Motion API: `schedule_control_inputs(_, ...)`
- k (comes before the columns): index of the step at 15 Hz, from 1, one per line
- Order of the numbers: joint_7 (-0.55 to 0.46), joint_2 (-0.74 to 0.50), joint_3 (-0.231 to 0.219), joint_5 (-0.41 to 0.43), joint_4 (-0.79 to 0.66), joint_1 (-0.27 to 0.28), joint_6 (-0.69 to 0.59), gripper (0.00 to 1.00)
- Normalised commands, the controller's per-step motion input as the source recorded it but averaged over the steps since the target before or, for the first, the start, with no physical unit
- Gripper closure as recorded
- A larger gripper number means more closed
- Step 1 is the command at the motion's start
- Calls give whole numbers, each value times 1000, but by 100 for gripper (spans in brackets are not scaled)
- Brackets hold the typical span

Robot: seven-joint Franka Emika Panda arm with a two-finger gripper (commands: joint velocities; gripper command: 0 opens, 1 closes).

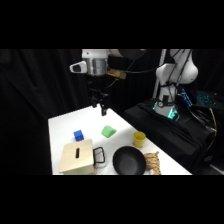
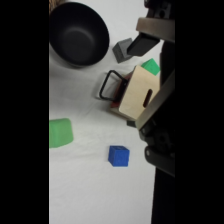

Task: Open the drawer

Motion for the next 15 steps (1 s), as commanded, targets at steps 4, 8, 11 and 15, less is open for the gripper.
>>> schedule_control_inputs(4,88,136,3,32,97,-30,59,0)
schedule_control_inputs(8,152,198,-6,58,132,-28,142,0)
schedule_control_inputs(11,165,173,1,122,92,-17,256,0)
schedule_control_inputs(15,145,122,0,109,-1,2,350,0)
